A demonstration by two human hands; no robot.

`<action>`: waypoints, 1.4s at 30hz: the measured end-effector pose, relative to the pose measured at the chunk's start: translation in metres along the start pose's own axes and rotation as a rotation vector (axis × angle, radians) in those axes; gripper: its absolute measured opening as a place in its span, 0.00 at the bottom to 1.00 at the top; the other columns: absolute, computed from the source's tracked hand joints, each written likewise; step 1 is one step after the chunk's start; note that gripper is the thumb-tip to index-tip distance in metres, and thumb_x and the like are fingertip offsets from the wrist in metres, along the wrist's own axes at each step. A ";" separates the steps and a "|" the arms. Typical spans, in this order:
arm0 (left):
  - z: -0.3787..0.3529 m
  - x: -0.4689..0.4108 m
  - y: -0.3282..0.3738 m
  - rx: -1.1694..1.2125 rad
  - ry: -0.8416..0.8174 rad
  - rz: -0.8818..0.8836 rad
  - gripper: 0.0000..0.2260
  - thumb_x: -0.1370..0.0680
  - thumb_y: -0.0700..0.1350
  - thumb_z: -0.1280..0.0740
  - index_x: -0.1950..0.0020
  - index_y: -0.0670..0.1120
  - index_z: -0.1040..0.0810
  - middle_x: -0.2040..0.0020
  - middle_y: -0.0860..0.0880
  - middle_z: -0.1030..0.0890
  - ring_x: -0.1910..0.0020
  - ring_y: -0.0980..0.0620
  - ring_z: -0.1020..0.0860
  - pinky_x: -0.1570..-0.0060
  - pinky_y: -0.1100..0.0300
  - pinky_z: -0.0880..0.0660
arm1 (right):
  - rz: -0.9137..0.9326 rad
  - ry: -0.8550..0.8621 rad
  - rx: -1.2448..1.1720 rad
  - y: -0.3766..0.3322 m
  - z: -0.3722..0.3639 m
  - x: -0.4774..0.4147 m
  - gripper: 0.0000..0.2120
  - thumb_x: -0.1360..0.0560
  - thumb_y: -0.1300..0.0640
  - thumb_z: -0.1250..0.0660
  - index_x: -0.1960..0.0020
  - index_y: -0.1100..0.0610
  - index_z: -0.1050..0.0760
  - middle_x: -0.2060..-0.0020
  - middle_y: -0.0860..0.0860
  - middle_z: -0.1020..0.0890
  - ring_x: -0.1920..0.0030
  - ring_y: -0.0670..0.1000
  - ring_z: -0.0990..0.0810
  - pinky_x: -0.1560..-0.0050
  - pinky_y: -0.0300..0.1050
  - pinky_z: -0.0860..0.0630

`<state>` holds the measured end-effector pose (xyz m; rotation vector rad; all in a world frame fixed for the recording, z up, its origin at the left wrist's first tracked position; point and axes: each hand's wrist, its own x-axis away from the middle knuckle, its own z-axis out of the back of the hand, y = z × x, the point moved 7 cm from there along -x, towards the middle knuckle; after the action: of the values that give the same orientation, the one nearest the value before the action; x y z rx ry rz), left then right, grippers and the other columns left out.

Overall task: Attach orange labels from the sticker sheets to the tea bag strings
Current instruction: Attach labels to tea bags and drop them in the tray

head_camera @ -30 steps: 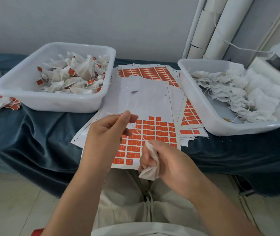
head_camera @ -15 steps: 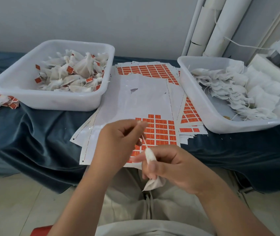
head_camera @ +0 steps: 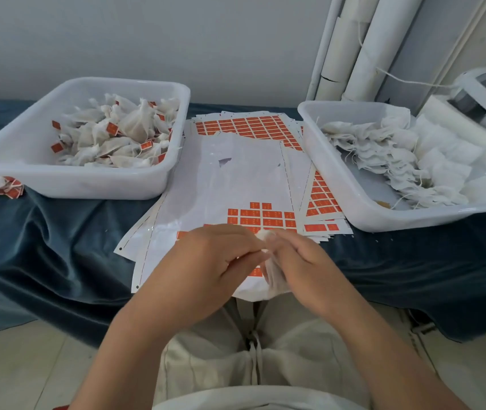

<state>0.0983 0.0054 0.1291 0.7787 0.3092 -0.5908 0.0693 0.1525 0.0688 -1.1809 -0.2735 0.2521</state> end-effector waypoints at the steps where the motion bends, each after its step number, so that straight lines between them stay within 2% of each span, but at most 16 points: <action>1: 0.001 0.001 -0.002 0.000 -0.009 0.004 0.10 0.16 0.47 0.34 0.48 0.47 0.13 0.55 0.59 0.16 0.56 0.62 0.20 0.57 0.69 0.25 | -0.026 -0.046 0.019 0.000 -0.004 0.001 0.16 0.13 0.45 0.45 0.49 0.38 0.19 0.55 0.38 0.15 0.54 0.34 0.18 0.55 0.29 0.25; 3: 0.007 0.000 -0.005 0.009 0.056 0.023 0.09 0.17 0.45 0.32 0.51 0.46 0.13 0.57 0.60 0.16 0.55 0.59 0.19 0.56 0.67 0.24 | -0.047 -0.154 0.044 -0.001 -0.011 0.005 0.19 0.15 0.42 0.46 0.58 0.39 0.20 0.63 0.40 0.18 0.62 0.36 0.20 0.56 0.33 0.26; 5: 0.014 0.001 -0.014 0.051 0.155 0.097 0.07 0.19 0.45 0.28 0.54 0.46 0.12 0.60 0.57 0.16 0.59 0.54 0.18 0.60 0.64 0.23 | -0.023 -0.248 0.084 -0.004 -0.017 0.010 0.18 0.20 0.36 0.45 0.56 0.42 0.20 0.60 0.43 0.18 0.59 0.37 0.20 0.53 0.35 0.27; 8: 0.011 0.006 -0.033 0.319 0.188 0.311 0.04 0.24 0.45 0.22 0.53 0.54 0.11 0.61 0.55 0.14 0.63 0.53 0.15 0.65 0.66 0.22 | 0.078 -0.277 0.049 -0.013 -0.022 0.015 0.21 0.21 0.36 0.44 0.53 0.53 0.25 0.60 0.50 0.23 0.62 0.42 0.25 0.57 0.34 0.27; 10: 0.006 0.009 -0.038 0.411 0.182 0.381 0.09 0.25 0.45 0.20 0.51 0.58 0.14 0.61 0.54 0.13 0.64 0.55 0.15 0.65 0.65 0.21 | 0.143 -0.281 0.035 -0.017 -0.024 0.015 0.26 0.20 0.36 0.45 0.53 0.58 0.24 0.61 0.55 0.25 0.61 0.51 0.27 0.57 0.45 0.26; 11: 0.004 0.008 -0.039 0.423 0.172 0.400 0.10 0.26 0.45 0.21 0.51 0.59 0.15 0.61 0.54 0.13 0.65 0.55 0.16 0.66 0.60 0.19 | 0.166 -0.293 0.009 -0.019 -0.025 0.015 0.25 0.18 0.37 0.46 0.52 0.55 0.21 0.62 0.55 0.25 0.61 0.53 0.27 0.56 0.48 0.26; 13: 0.001 0.006 -0.036 0.451 0.166 0.392 0.07 0.24 0.46 0.24 0.52 0.58 0.15 0.61 0.53 0.14 0.64 0.54 0.16 0.66 0.53 0.18 | 0.179 -0.302 -0.124 -0.017 -0.024 0.013 0.21 0.15 0.39 0.47 0.52 0.47 0.20 0.64 0.47 0.23 0.62 0.46 0.26 0.54 0.43 0.27; 14: 0.002 0.005 -0.034 0.459 0.185 0.369 0.06 0.22 0.45 0.26 0.51 0.58 0.14 0.60 0.53 0.14 0.63 0.55 0.16 0.65 0.55 0.18 | 0.159 -0.284 -0.193 -0.014 -0.022 0.010 0.21 0.15 0.38 0.46 0.54 0.47 0.21 0.63 0.45 0.22 0.61 0.45 0.25 0.51 0.43 0.27; 16: 0.007 0.004 -0.029 0.475 0.215 0.330 0.07 0.17 0.45 0.31 0.46 0.55 0.15 0.56 0.54 0.13 0.58 0.53 0.14 0.60 0.63 0.20 | 0.106 -0.224 -0.275 -0.003 -0.017 0.005 0.25 0.18 0.32 0.42 0.56 0.52 0.24 0.62 0.45 0.22 0.58 0.49 0.24 0.47 0.52 0.27; 18: 0.010 0.003 -0.022 0.488 0.177 0.267 0.08 0.16 0.47 0.34 0.42 0.52 0.15 0.52 0.53 0.13 0.52 0.50 0.14 0.54 0.64 0.20 | 0.107 -0.189 -0.293 0.005 -0.013 0.002 0.27 0.19 0.30 0.40 0.56 0.53 0.24 0.62 0.46 0.22 0.57 0.53 0.23 0.46 0.58 0.28; 20: 0.009 0.002 -0.012 0.469 0.087 0.178 0.10 0.17 0.49 0.32 0.40 0.51 0.14 0.47 0.53 0.13 0.47 0.48 0.15 0.50 0.61 0.19 | 0.084 -0.173 -0.362 0.009 -0.011 0.000 0.24 0.20 0.30 0.38 0.54 0.51 0.23 0.62 0.45 0.21 0.57 0.52 0.22 0.47 0.57 0.28; 23: 0.008 0.002 -0.006 0.465 0.012 0.130 0.11 0.20 0.45 0.26 0.38 0.48 0.14 0.44 0.54 0.15 0.43 0.50 0.15 0.47 0.65 0.21 | 0.125 -0.246 -0.443 0.003 -0.012 0.000 0.22 0.17 0.34 0.39 0.57 0.51 0.25 0.65 0.49 0.23 0.61 0.54 0.25 0.51 0.53 0.27; 27: 0.008 0.000 0.000 0.353 -0.015 0.057 0.12 0.19 0.44 0.30 0.36 0.49 0.16 0.43 0.56 0.15 0.41 0.52 0.17 0.45 0.64 0.22 | 0.171 -0.365 -0.500 -0.009 -0.015 0.002 0.20 0.15 0.39 0.41 0.58 0.51 0.25 0.68 0.48 0.24 0.66 0.53 0.28 0.55 0.51 0.27; 31: 0.008 0.000 0.002 0.213 -0.015 -0.036 0.12 0.19 0.40 0.29 0.37 0.43 0.14 0.44 0.52 0.14 0.46 0.53 0.16 0.48 0.65 0.23 | 0.165 -0.440 -0.473 -0.009 -0.012 0.004 0.23 0.14 0.41 0.43 0.60 0.53 0.24 0.70 0.48 0.23 0.68 0.51 0.26 0.56 0.48 0.25; 38: 0.018 0.005 0.005 0.116 0.055 -0.095 0.11 0.26 0.45 0.27 0.46 0.46 0.12 0.50 0.55 0.13 0.50 0.58 0.15 0.50 0.63 0.20 | 0.076 -0.508 -0.422 -0.001 -0.021 0.005 0.23 0.14 0.41 0.43 0.55 0.53 0.17 0.68 0.49 0.19 0.66 0.50 0.22 0.55 0.42 0.23; 42: 0.019 0.005 0.004 0.049 0.097 -0.108 0.08 0.26 0.41 0.24 0.48 0.46 0.11 0.52 0.55 0.13 0.52 0.59 0.15 0.51 0.63 0.19 | 0.057 -0.474 -0.426 0.000 -0.021 0.005 0.24 0.14 0.40 0.43 0.52 0.54 0.16 0.67 0.49 0.19 0.65 0.47 0.22 0.55 0.39 0.23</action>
<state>0.1054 -0.0080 0.1418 0.8432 0.4291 -0.6656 0.0808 0.1362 0.0614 -1.5423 -0.7365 0.5446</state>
